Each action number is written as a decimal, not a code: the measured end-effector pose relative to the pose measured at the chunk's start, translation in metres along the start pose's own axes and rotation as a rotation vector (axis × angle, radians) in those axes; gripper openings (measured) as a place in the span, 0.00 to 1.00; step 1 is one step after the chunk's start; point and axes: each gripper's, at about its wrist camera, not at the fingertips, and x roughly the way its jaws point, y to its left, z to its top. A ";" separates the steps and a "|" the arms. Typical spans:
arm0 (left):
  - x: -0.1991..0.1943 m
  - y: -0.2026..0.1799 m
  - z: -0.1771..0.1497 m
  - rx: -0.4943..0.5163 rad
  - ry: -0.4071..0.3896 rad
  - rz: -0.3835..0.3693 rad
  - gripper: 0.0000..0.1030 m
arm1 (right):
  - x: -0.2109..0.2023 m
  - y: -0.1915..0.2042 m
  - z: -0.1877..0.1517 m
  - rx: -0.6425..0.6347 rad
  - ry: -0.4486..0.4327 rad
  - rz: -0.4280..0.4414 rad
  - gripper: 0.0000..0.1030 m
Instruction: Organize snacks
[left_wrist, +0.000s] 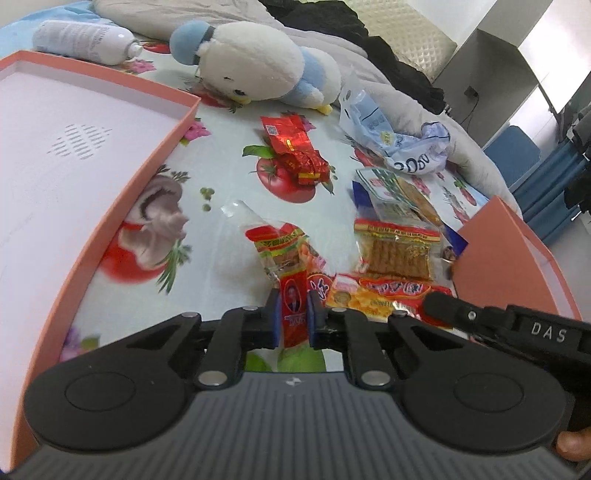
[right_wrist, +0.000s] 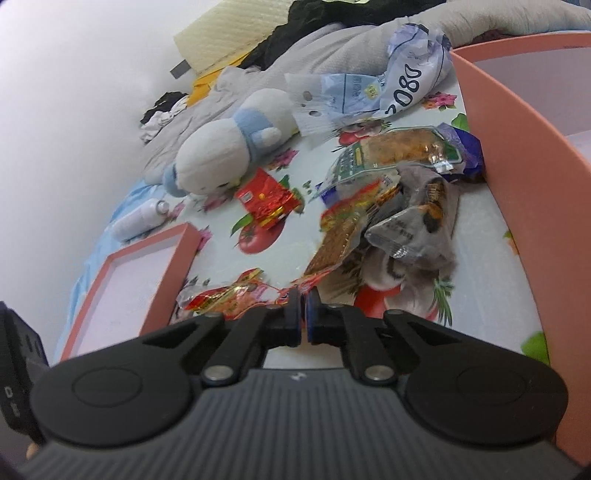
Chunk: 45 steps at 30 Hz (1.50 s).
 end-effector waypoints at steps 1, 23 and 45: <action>-0.005 0.000 -0.003 -0.001 -0.001 0.000 0.15 | -0.006 0.000 -0.004 0.002 0.009 -0.008 0.05; -0.109 -0.046 -0.084 0.078 0.006 -0.051 0.13 | -0.138 -0.008 -0.092 -0.011 0.052 -0.073 0.03; -0.109 -0.052 -0.135 0.082 0.136 0.002 0.20 | -0.148 -0.046 -0.133 -0.018 0.168 -0.141 0.10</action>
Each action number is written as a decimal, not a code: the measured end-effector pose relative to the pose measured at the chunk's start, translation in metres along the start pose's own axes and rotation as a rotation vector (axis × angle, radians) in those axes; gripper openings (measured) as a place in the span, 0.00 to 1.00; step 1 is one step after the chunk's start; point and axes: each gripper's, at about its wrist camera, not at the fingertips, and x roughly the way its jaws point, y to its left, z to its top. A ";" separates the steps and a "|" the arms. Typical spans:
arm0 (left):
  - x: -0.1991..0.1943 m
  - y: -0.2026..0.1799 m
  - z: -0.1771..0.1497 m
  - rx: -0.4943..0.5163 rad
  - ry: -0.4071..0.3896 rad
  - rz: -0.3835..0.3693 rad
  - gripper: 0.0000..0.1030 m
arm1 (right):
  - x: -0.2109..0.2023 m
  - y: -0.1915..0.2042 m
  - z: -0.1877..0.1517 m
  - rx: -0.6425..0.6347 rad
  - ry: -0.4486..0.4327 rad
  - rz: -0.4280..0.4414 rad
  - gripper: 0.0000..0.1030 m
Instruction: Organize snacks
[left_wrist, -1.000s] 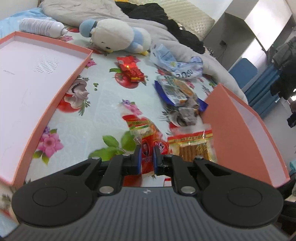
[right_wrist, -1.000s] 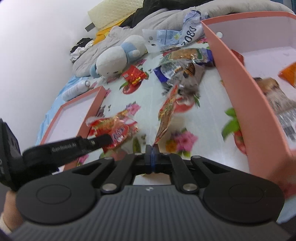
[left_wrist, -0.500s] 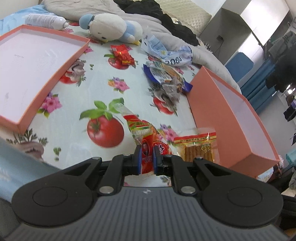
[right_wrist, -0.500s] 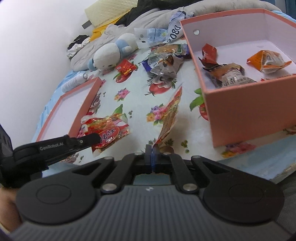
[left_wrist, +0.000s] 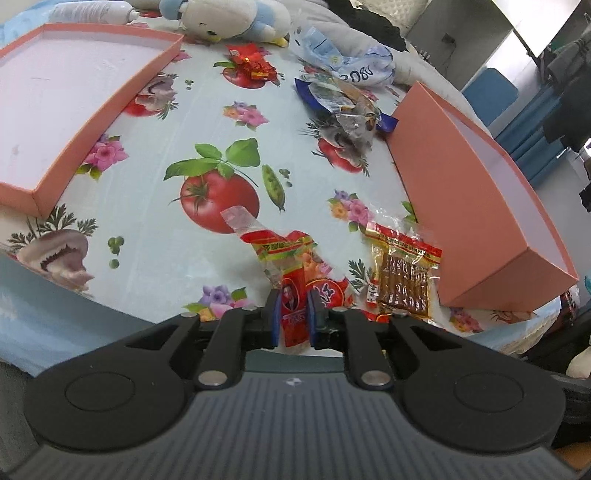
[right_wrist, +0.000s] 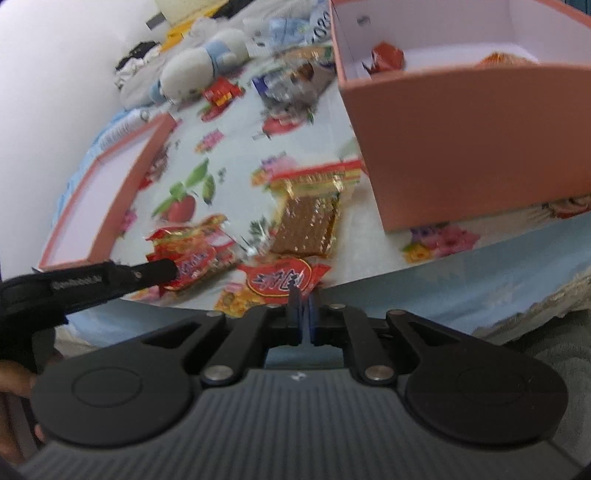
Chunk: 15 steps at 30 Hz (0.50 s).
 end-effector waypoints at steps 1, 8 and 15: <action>-0.001 -0.001 0.001 0.002 0.000 0.011 0.20 | 0.000 0.000 -0.001 -0.003 -0.001 -0.003 0.10; -0.013 -0.005 0.005 0.037 -0.009 0.015 0.69 | -0.011 0.009 0.001 -0.087 -0.070 -0.073 0.58; -0.024 -0.011 0.020 0.066 -0.050 0.005 0.76 | -0.018 0.023 0.005 -0.142 -0.167 -0.079 0.78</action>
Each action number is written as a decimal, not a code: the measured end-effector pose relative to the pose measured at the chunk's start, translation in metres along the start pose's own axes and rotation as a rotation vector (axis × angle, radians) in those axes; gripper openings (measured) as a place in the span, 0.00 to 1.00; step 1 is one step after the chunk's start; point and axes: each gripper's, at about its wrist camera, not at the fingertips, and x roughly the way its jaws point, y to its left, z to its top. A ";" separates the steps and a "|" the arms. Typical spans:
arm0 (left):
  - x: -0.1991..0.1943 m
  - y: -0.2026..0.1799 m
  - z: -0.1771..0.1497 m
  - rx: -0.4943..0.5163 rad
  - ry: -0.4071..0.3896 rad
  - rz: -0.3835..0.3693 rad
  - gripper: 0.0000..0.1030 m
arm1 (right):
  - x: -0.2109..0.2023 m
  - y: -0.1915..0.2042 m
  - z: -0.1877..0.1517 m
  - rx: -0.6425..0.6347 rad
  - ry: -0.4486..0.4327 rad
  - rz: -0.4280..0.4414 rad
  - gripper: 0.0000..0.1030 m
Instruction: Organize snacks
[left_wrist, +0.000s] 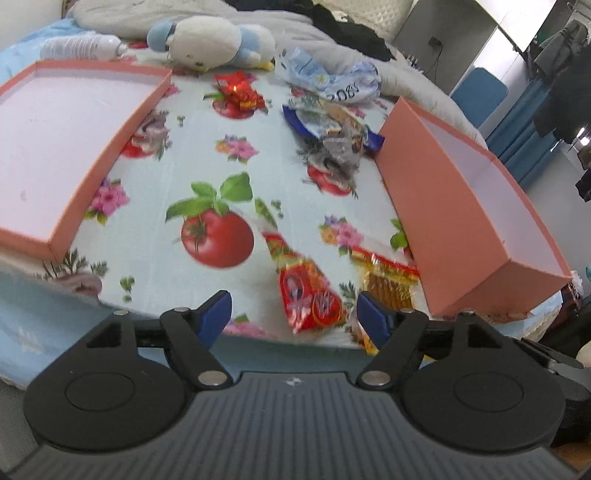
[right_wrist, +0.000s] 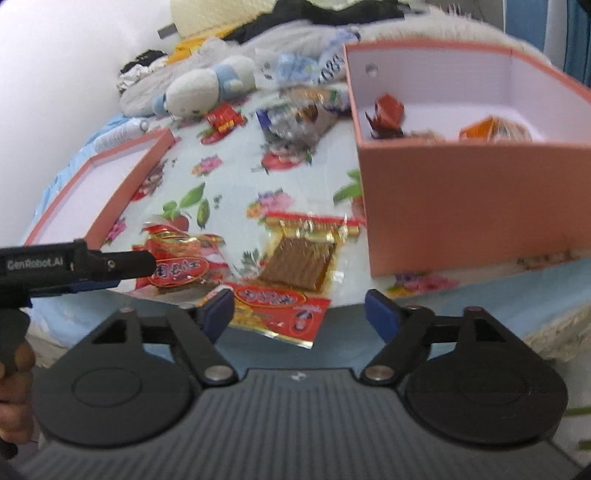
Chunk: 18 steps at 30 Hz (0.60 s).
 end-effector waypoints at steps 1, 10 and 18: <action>-0.001 0.000 0.002 0.000 -0.006 -0.002 0.76 | -0.001 0.002 0.002 -0.008 -0.014 0.004 0.78; 0.017 0.002 0.014 -0.037 0.001 -0.042 0.76 | 0.020 0.017 0.007 -0.052 -0.074 -0.002 0.79; 0.048 0.009 0.009 -0.060 0.043 -0.030 0.72 | 0.066 0.028 0.001 -0.147 -0.004 -0.077 0.86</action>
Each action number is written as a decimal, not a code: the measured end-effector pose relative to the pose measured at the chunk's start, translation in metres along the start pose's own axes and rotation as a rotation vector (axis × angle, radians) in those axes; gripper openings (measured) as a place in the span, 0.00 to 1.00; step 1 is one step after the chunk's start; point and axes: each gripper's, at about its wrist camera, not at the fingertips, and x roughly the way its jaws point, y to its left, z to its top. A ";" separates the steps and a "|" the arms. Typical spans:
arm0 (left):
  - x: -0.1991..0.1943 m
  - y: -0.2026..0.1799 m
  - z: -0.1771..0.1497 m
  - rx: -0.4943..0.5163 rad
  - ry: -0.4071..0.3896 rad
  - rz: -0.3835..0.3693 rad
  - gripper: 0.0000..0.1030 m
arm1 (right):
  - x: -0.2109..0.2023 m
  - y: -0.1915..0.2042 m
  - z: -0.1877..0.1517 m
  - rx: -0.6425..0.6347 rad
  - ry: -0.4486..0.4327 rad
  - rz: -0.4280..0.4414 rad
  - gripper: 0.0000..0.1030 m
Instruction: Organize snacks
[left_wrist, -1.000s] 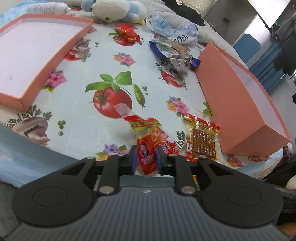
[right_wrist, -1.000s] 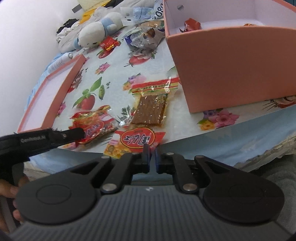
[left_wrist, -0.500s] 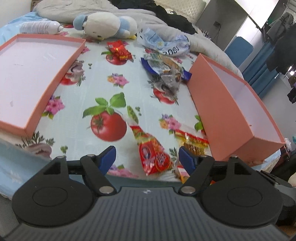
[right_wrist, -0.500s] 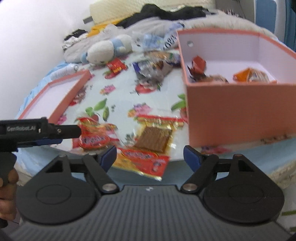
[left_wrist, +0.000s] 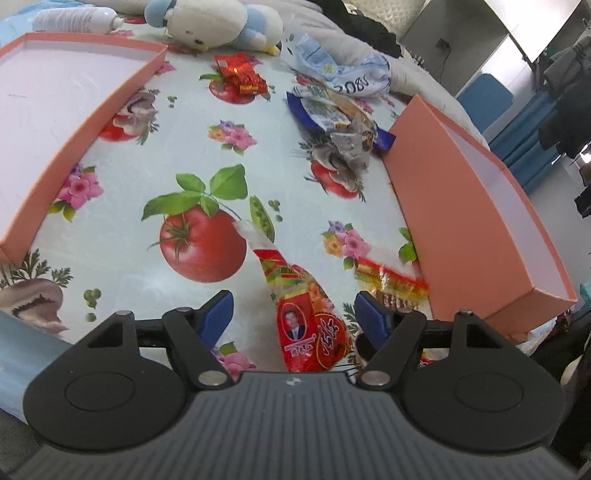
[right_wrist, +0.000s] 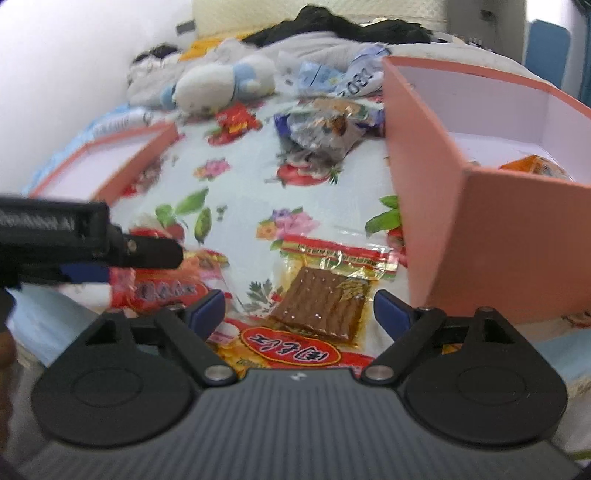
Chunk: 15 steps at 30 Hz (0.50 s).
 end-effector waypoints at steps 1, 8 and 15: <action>0.003 0.000 0.000 0.004 0.006 0.002 0.70 | 0.005 0.002 -0.003 -0.024 0.015 -0.022 0.86; 0.016 0.002 -0.009 0.017 0.028 0.014 0.45 | 0.011 -0.003 -0.012 -0.070 0.013 0.004 0.95; 0.015 0.007 -0.011 -0.019 0.020 0.009 0.26 | 0.002 0.013 -0.011 -0.145 0.014 0.056 0.54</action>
